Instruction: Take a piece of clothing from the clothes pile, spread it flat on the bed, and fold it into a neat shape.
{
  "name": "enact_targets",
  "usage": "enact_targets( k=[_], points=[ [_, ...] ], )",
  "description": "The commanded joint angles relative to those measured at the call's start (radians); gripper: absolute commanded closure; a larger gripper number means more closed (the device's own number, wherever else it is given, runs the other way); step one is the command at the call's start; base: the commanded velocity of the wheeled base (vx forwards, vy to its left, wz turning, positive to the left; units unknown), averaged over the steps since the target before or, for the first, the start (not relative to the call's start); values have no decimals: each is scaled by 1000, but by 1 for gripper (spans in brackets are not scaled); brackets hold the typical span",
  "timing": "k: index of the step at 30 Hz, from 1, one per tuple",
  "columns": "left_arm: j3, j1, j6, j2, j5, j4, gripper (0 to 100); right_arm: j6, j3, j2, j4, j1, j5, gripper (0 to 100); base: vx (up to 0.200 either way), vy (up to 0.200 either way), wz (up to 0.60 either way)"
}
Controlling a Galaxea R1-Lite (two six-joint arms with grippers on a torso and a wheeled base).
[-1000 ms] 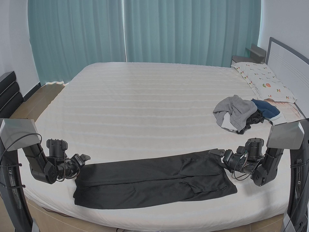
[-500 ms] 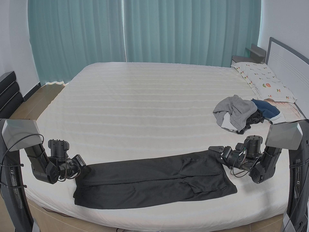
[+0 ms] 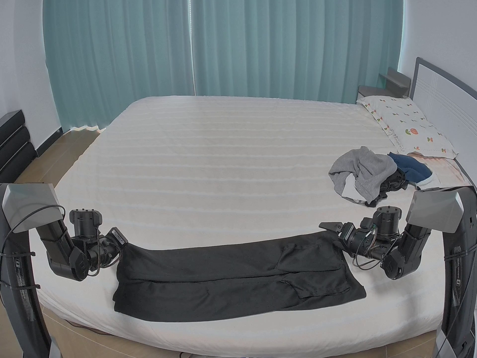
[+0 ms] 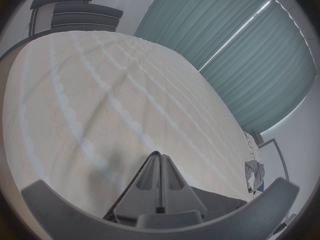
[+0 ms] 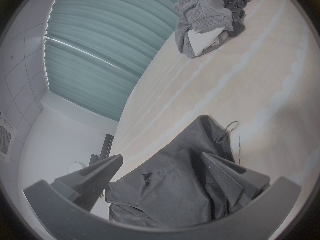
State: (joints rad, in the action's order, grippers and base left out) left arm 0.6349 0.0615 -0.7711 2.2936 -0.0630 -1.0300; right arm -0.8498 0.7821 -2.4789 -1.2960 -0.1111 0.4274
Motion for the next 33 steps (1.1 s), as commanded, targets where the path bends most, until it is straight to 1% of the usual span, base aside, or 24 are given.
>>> enact_targets(
  k=[1, 8, 15, 33],
  points=[
    [8, 1, -7, 4, 0, -1, 100, 0, 12, -5, 0, 14, -1, 0, 0, 0, 0],
    [14, 12, -13, 9, -3, -1, 100, 8, -4, -2, 0, 21, -3, 0, 0, 0, 0],
    [22, 14, -13, 18, -6, -1, 100, 60, -20, -18, 0, 21, -12, 0, 0, 0, 0],
    [22, 14, -11, 21, -14, 1, 100, 61, -1, -34, 0, 13, -19, 0, 0, 0, 0]
  ],
)
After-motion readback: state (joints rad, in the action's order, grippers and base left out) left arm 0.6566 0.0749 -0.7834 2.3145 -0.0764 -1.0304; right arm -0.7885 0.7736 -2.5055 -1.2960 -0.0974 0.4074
